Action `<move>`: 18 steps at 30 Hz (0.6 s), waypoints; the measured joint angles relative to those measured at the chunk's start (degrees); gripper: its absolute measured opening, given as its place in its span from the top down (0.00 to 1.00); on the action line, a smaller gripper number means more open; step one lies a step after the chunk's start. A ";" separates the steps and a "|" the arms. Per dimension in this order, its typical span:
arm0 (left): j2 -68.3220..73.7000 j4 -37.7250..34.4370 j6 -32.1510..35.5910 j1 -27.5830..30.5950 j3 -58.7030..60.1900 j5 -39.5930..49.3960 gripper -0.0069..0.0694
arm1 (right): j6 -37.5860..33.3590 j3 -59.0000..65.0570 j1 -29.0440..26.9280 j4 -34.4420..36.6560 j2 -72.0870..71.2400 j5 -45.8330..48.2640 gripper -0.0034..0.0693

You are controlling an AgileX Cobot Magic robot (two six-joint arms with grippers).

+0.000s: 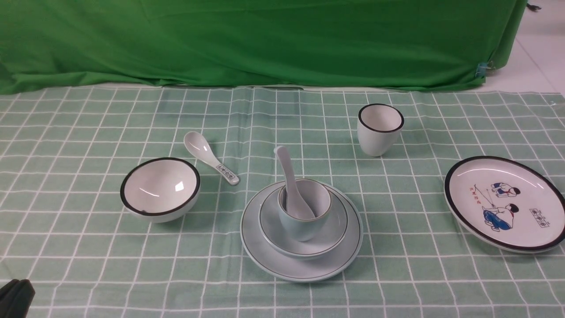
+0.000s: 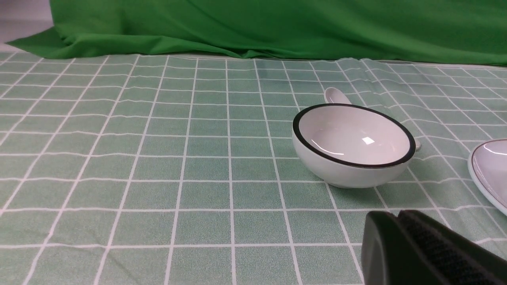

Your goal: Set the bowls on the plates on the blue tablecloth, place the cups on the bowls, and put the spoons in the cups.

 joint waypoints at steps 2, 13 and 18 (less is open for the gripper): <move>0.00 0.29 0.02 0.00 0.00 0.00 0.89 | -1.90 0.00 -1.99 0.00 0.00 1.62 0.66; 0.00 2.86 0.02 0.00 0.00 0.00 0.89 | -9.71 10.73 -19.44 0.00 0.23 7.85 0.65; 0.00 3.04 0.02 0.00 0.00 0.00 0.89 | -13.37 25.90 -20.82 0.00 -0.27 4.11 0.63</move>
